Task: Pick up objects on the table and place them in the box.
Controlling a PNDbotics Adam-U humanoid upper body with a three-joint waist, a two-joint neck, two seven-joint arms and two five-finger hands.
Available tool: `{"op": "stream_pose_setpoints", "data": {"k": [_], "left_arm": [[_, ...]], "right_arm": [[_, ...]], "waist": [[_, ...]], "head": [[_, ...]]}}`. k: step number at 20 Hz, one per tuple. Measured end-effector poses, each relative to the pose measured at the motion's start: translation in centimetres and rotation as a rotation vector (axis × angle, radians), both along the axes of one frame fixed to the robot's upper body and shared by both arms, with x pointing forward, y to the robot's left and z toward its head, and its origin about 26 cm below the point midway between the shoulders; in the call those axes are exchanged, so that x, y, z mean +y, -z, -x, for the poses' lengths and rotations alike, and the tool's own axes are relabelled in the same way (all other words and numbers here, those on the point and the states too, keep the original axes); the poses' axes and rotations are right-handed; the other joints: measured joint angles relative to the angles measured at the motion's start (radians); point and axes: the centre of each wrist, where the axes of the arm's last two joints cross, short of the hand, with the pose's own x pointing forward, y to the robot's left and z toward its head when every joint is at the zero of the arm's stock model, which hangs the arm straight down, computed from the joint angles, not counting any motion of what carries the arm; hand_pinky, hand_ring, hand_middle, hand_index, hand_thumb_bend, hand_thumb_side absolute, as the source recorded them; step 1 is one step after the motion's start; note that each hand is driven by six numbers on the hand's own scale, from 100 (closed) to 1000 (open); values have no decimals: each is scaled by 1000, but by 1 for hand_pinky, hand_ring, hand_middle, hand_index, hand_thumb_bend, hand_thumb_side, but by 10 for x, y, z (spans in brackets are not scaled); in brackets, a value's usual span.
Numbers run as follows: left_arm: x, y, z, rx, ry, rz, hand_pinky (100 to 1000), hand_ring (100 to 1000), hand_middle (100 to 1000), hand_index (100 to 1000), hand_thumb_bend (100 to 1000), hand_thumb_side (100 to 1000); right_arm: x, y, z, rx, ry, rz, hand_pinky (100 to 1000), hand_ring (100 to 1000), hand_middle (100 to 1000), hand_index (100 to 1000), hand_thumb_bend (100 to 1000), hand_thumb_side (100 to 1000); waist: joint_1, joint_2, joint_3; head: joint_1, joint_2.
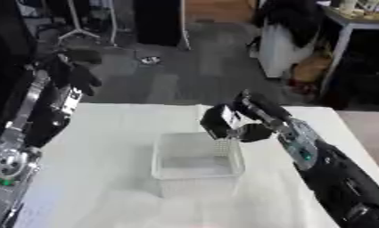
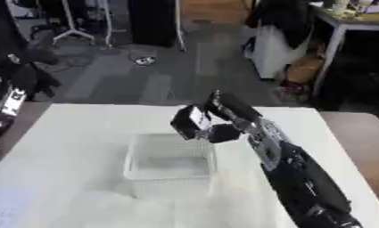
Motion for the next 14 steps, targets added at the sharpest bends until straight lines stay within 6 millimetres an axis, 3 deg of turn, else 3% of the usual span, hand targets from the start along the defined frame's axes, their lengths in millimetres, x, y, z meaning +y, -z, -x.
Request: {"op": "stream_pose_setpoints", "data": {"k": [8,9,10,11,12,13,14], "left_arm": [[0,0,0,0,2,1,411,533,675,788,132,888],[0,0,0,0,2,1,411,532,674,788,132,888],[0,0,0,0,2,0,411,532,674,788,132,888],[0,0,0,0,2,0,411,532,675,788,132,888],[0,0,0,0,2,0,411,532,675,788,132,888],[0,0,0,0,2,0,412,533,675,788,132,888],[0,0,0,0,2,0,412,532,675,788,132,888]], "right_arm": [[-1,1,-1,-7,6,12,100,100,104,354,602,744],[-1,1,-1,-10,8,14,100,100,202,429,685,870],[0,1,-1,-17,10,18,100,100,202,429,685,870],[0,0,-1,-24,13,21,459,510,598,802,858,1000],[0,0,-1,-34,12,33,388,474,560,778,858,1000],[0,0,-1,-44,10,55,785,687,752,857,833,1000],[0,0,-1,-53,3,86,755,666,738,852,834,1000]], "waist": [[0,0,0],[0,0,0],[0,0,0],[0,0,0],[0,0,0],[0,0,0],[0,0,0]], "head": [[0,0],[0,0],[0,0],[0,0],[0,0],[0,0],[0,0]]}}
